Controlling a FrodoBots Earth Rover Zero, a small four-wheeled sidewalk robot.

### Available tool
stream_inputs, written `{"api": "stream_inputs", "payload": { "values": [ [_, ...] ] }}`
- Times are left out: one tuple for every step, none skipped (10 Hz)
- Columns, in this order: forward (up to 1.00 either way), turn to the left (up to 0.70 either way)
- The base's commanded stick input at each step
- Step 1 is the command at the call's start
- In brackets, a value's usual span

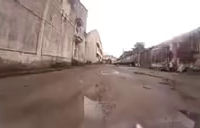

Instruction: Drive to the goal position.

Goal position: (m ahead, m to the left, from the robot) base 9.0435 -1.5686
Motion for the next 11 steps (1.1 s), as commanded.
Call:
{"api": "stream_inputs", "payload": {
  "values": [
    [0.70,-0.17],
    [0.70,-0.17],
    [0.70,-0.17],
    [0.70,-0.17],
    [0.70,-0.17],
    [0.70,-0.15],
    [0.70,-0.05],
    [0.70,0.06],
    [0.70,0.17],
    [0.70,0.18],
    [0.70,0.18]
  ]
}}
